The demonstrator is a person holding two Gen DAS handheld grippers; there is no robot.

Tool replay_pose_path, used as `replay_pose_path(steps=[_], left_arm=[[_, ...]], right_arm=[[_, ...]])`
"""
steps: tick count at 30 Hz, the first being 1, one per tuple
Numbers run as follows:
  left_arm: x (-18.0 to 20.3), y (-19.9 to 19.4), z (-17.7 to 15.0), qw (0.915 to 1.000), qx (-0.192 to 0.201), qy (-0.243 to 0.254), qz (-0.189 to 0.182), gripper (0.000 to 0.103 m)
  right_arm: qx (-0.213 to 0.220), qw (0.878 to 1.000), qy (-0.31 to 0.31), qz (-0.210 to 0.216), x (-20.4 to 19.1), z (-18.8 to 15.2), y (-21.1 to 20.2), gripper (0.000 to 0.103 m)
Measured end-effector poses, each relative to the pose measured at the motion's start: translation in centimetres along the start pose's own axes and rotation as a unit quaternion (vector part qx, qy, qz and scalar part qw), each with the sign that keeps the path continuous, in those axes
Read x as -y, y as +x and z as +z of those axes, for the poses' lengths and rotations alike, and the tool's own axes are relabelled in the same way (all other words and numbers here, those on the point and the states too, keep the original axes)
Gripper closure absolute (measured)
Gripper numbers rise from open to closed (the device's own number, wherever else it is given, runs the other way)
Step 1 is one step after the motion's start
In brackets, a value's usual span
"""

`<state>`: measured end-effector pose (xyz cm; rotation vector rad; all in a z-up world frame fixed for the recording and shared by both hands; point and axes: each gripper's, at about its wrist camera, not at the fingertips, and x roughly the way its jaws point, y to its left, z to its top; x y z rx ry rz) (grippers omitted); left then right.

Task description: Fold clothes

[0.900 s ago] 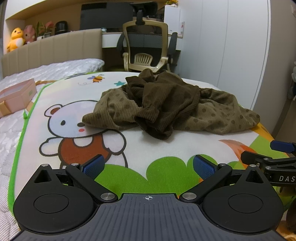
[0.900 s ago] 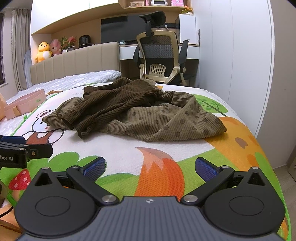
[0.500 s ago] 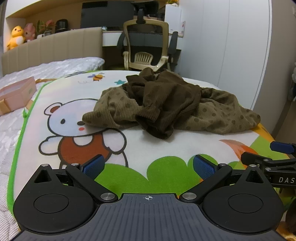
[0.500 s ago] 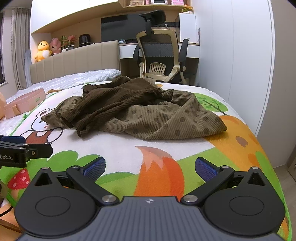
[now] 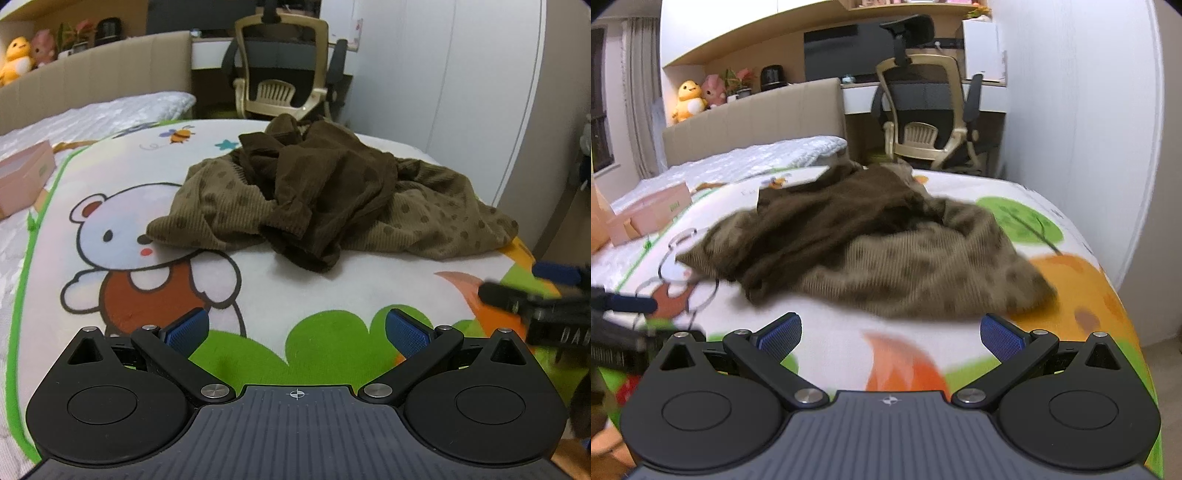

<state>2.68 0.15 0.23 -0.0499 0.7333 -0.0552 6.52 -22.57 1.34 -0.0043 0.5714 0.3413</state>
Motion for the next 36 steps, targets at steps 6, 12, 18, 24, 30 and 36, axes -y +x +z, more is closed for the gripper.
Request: replay_pose_path(steps=[6, 12, 18, 24, 30, 36], left_arm=[[-0.5, 1.0, 3.1, 0.9992, 0.015, 0.036, -0.006, 0.0], [-4.7, 2.5, 8.9, 0.9982, 0.051, 0.025, -0.018, 0.0], [-9.6, 8.9, 13.0, 0.9996, 0.011, -0.019, -0.016, 0.0], [-11.2, 13.0, 12.9, 0.9984, -0.036, -0.02, -0.038, 0.0], [-12.0, 14.4, 12.3, 0.9962, -0.061, -0.033, -0.053, 0.0], [-11.5, 14.6, 11.8, 0.995, -0.061, -0.048, -0.062, 0.008]], right_arm=[[-0.063, 0.992, 0.08, 0.071, 3.1, 3.7, 5.9, 0.0], [-0.085, 0.972, 0.186, 0.116, 6.3, 2.5, 9.1, 0.0], [-0.103, 0.971, 0.167, 0.137, 6.6, 2.9, 9.2, 0.0], [-0.008, 0.999, -0.004, 0.045, 5.1, 7.2, 7.9, 0.0], [-0.056, 0.998, -0.041, 0.002, 6.0, 9.7, 15.0, 0.027], [-0.082, 0.996, -0.039, 0.005, 6.0, 8.9, 18.7, 0.056]])
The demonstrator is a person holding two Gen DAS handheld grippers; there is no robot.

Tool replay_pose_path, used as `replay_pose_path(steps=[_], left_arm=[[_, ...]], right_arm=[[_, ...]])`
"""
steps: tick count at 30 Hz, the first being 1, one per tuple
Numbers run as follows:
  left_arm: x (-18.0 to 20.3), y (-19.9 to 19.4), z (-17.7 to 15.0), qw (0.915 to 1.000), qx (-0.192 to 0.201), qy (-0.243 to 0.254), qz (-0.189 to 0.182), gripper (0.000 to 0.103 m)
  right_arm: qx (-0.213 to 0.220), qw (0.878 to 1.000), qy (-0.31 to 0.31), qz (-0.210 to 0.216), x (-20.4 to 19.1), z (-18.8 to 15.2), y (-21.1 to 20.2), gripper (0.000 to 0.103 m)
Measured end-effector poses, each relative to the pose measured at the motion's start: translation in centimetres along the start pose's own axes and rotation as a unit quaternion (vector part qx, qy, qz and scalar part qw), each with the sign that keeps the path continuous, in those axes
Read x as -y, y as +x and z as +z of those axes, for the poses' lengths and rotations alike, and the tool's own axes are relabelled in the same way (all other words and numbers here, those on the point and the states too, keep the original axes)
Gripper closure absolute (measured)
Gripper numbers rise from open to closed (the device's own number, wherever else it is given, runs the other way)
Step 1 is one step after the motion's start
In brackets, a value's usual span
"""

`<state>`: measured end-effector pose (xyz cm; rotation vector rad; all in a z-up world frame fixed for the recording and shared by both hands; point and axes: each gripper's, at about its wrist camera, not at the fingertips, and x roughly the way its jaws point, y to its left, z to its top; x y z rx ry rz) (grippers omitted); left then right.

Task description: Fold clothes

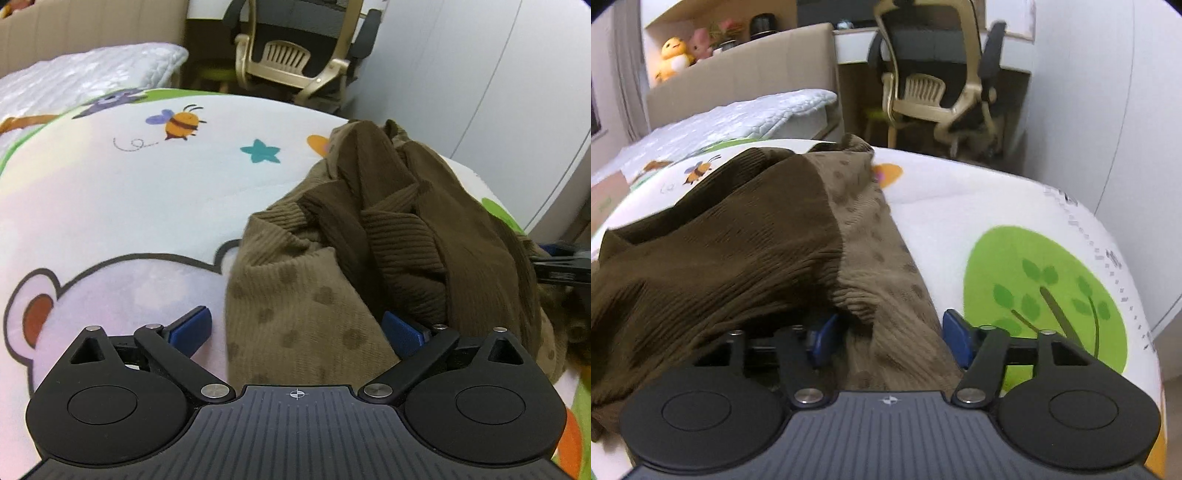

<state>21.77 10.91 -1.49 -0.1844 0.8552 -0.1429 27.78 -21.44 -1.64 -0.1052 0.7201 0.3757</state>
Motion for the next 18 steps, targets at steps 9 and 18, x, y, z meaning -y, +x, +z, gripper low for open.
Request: replay_pose_path(steps=[9, 18], left_arm=[[2.9, -2.4, -2.9, 0.9967, 0.025, 0.063, 0.045, 0.091], [5.2, -12.9, -13.6, 0.9919, 0.002, 0.126, -0.016, 0.089]], right_arm=[[-0.005, 0.999, -0.046, 0.018, -3.5, -4.7, -6.2, 0.083], [-0.007, 0.995, -0.084, 0.057, -4.3, -12.3, -16.8, 0.078]])
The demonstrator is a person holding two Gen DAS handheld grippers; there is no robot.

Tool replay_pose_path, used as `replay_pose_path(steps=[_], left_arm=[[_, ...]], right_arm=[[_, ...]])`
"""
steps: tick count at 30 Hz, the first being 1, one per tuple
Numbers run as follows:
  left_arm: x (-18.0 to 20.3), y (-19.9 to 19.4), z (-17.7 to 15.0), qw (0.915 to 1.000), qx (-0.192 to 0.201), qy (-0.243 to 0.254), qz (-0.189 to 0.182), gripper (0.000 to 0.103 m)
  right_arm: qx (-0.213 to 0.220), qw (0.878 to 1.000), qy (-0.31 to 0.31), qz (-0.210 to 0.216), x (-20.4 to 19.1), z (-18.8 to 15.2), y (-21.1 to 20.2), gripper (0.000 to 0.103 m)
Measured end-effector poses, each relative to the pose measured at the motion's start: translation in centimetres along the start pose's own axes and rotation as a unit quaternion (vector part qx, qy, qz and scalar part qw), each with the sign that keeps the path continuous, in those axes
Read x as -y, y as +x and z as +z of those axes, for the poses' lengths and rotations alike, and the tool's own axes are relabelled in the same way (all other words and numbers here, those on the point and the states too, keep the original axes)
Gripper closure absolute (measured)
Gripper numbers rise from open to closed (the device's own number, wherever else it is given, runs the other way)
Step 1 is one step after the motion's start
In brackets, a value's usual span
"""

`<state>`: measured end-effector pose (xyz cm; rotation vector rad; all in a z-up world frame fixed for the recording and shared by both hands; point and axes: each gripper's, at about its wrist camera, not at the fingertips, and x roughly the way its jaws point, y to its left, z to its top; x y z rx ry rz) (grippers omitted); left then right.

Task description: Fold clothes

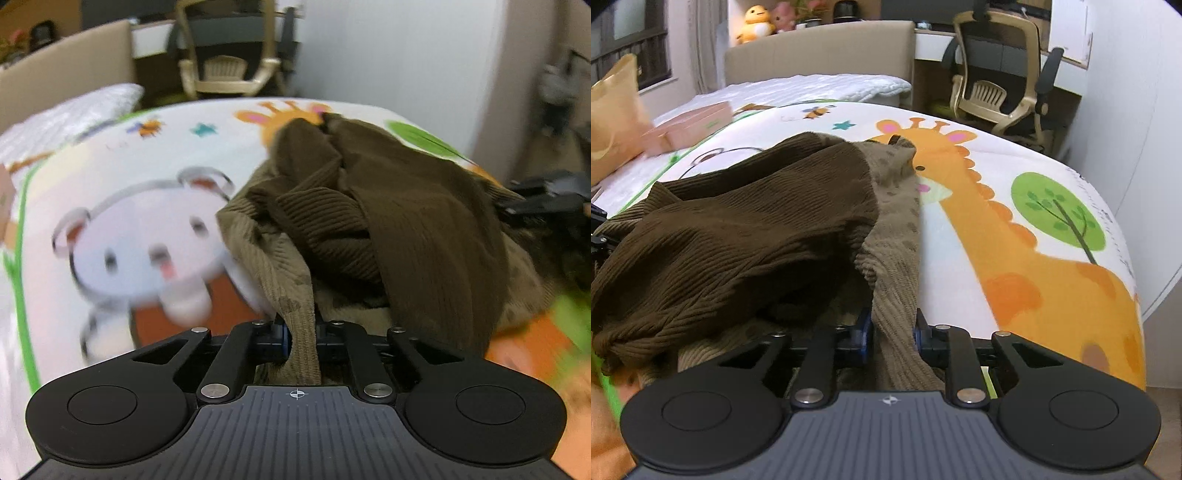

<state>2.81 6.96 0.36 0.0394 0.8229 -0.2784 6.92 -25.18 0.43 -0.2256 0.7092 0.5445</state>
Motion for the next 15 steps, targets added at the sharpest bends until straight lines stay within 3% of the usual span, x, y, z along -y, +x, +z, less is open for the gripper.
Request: replay_pose_path(steps=[4, 6, 8, 11, 13, 14, 15], left_arm=[[0.2, -2.6, -1.8, 0.9996, 0.009, -0.021, -0.018, 0.075], [0.0, -3.6, -1.3, 0.9989, 0.025, -0.033, -0.022, 0.063], [-0.1, -4.4, -0.7, 0.998, 0.039, -0.04, -0.027, 0.049], [0.2, -5.2, 0.5, 0.9969, 0.061, -0.04, -0.029, 0.04], [0.4, -5.8, 1.2, 0.9958, 0.078, -0.036, -0.03, 0.033], [0.5, -5.9, 1.6, 0.9952, 0.085, -0.035, -0.031, 0.03], [0.6, -6.1, 1.9, 0.9946, 0.092, -0.035, -0.033, 0.029]], right_arm=[[0.057, 0.997, 0.042, 0.024, 0.1, 0.7, -4.3, 0.057], [0.07, 0.994, 0.052, 0.066, -0.9, 0.9, -5.8, 0.033], [0.068, 0.99, 0.048, 0.111, -2.6, 0.7, -6.4, 0.019], [0.03, 0.987, 0.062, 0.146, -4.4, 0.4, -4.1, 0.019], [0.008, 0.982, 0.09, 0.165, -4.9, 0.4, -1.8, 0.029], [-0.003, 0.979, 0.103, 0.176, -5.1, 0.5, -0.7, 0.062], [-0.005, 0.977, 0.106, 0.183, -5.3, 0.8, -0.1, 0.08]])
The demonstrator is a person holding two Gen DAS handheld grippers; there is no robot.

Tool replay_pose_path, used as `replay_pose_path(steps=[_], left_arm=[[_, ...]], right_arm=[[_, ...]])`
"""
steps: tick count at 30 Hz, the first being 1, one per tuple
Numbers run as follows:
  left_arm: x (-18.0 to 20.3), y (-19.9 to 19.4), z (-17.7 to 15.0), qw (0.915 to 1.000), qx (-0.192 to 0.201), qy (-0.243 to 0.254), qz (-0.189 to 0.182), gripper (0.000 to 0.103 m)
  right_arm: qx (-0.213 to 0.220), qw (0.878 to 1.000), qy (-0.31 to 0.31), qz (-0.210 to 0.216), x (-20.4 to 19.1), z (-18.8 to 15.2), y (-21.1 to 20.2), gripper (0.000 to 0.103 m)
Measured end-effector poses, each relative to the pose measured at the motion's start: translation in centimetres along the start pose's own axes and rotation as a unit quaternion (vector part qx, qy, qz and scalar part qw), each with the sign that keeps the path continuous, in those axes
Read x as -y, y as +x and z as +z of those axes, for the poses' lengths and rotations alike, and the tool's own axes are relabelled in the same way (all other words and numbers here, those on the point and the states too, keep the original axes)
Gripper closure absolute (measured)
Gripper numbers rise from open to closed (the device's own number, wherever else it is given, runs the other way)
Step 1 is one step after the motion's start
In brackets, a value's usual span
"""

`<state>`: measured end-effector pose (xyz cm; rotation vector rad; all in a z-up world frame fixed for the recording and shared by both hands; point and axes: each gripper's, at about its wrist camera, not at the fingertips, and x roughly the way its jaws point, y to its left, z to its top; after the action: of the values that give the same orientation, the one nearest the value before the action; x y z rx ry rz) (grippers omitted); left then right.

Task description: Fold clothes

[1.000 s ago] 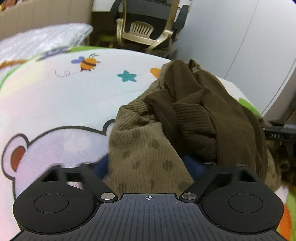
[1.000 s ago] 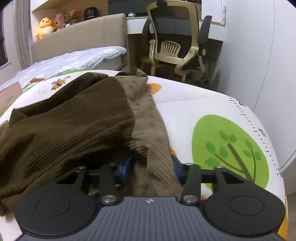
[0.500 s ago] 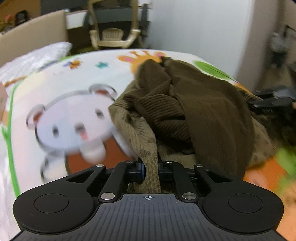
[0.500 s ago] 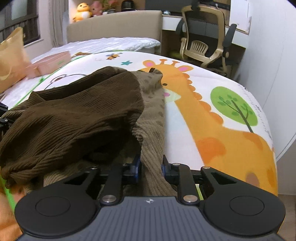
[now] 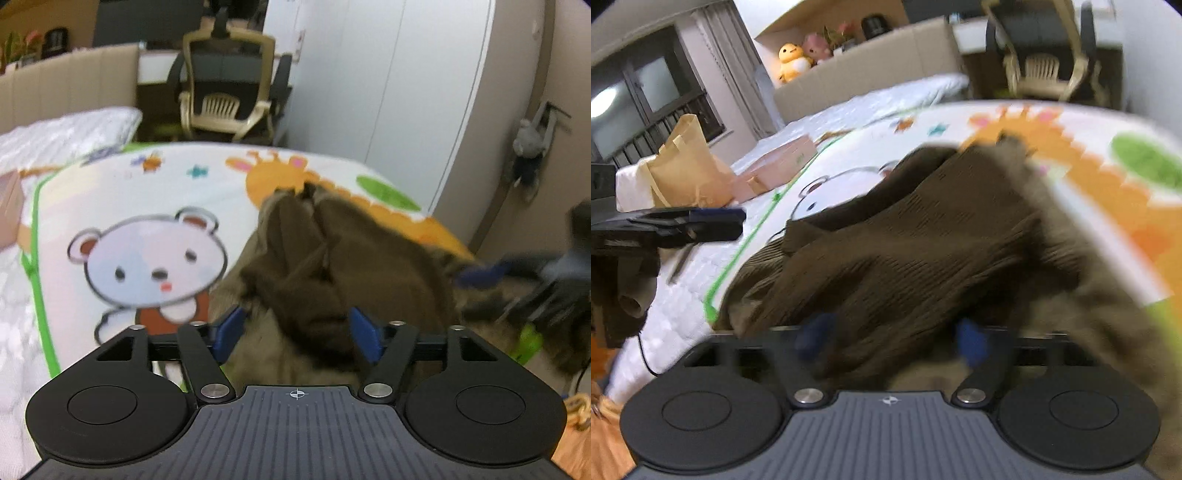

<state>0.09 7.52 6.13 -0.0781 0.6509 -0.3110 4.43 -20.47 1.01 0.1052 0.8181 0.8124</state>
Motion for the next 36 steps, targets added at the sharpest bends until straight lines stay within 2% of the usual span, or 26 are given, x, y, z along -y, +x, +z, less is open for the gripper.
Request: replay_pose_path(steps=[2, 3, 4, 7, 10, 11, 14, 18, 19, 20, 21, 22, 23, 24, 26, 28, 31, 32, 34, 36], left_arm=[[0.2, -0.1, 0.7, 0.9999, 0.011, 0.004, -0.003, 0.021], [0.2, 0.0, 1.1, 0.9999, 0.014, 0.006, -0.003, 0.019], [0.3, 0.2, 1.4, 0.9999, 0.014, 0.008, -0.004, 0.016], [0.3, 1.5, 2.1, 0.9998, 0.006, 0.008, -0.015, 0.011], [0.7, 4.5, 2.4, 0.9991, -0.024, 0.009, -0.033, 0.01], [0.9, 5.8, 2.4, 0.9986, -0.036, 0.011, -0.037, 0.01], [1.5, 9.6, 2.4, 0.9965, -0.072, 0.018, -0.039, 0.01], [1.7, 13.2, 2.4, 0.9935, -0.105, 0.032, -0.027, 0.013], [1.6, 13.8, 2.4, 0.9933, -0.108, 0.034, -0.024, 0.018], [1.4, 14.1, 2.6, 0.9933, -0.107, 0.036, -0.024, 0.028], [1.2, 14.1, 2.7, 0.9934, -0.103, 0.039, -0.031, 0.034], [1.1, 14.1, 3.0, 0.9936, -0.098, 0.041, -0.04, 0.052], [1.0, 14.2, 3.2, 0.9937, -0.093, 0.044, -0.044, 0.076], [0.8, 14.2, 3.4, 0.9939, -0.09, 0.044, -0.046, 0.084], [0.3, 14.1, 4.0, 0.9944, -0.084, 0.041, -0.05, 0.093], [-0.9, 13.6, 5.4, 0.9969, -0.061, 0.031, -0.04, 0.094], [-4.6, 12.4, 8.3, 0.9994, -0.001, 0.014, 0.033, 0.095], [-6.3, 12.0, 9.1, 0.9979, 0.016, 0.006, 0.062, 0.1], [-9.9, 11.5, 10.3, 0.9904, 0.044, -0.007, 0.13, 0.103], [-13.5, 11.3, 10.6, 0.9833, 0.049, -0.039, 0.171, 0.103]], right_arm=[[0.022, 1.0, -0.008, 0.008, 0.3, 1.7, -0.5, 0.09], [0.044, 0.999, -0.015, 0.001, 0.8, 2.8, -1.4, 0.095], [0.075, 0.997, -0.022, -0.019, 1.6, 4.1, -2.4, 0.095], [0.159, 0.979, -0.003, -0.125, 6.3, 7.3, -5.2, 0.095], [0.165, 0.953, 0.015, -0.253, 11.2, 8.1, -5.1, 0.095], [0.159, 0.95, 0.03, -0.268, 12.7, 8.1, -5.0, 0.095], [0.139, 0.955, 0.07, -0.252, 15.3, 7.2, -5.0, 0.091], [0.12, 0.961, 0.066, -0.239, 15.3, 5.9, -5.2, 0.067], [0.12, 0.963, 0.061, -0.235, 15.0, 5.7, -5.4, 0.065], [0.122, 0.963, 0.055, -0.233, 14.6, 5.6, -5.7, 0.061], [0.124, 0.964, 0.042, -0.232, 14.0, 5.5, -5.8, 0.05], [0.127, 0.964, 0.027, -0.232, 13.4, 5.5, -5.8, 0.043], [0.129, 0.965, 0.007, -0.23, 12.7, 5.9, -5.5, 0.034], [0.129, 0.965, -0.016, -0.226, 12.0, 6.4, -5.0, 0.029], [0.123, 0.965, -0.063, -0.221, 10.3, 7.5, -4.2, 0.028], [0.114, 0.964, -0.094, -0.222, 9.1, 8.4, -3.5, 0.028], [0.078, 0.968, -0.107, -0.214, 9.1, 9.3, -1.5, 0.023], [0.06, 0.97, -0.11, -0.208, 9.1, 9.4, -0.6, 0.022], [0.014, 0.974, -0.128, -0.187, 8.5, 8.5, 0.8, 0.021], [-0.026, 0.974, -0.151, -0.167, 7.7, 7.5, 1.8, 0.021]])
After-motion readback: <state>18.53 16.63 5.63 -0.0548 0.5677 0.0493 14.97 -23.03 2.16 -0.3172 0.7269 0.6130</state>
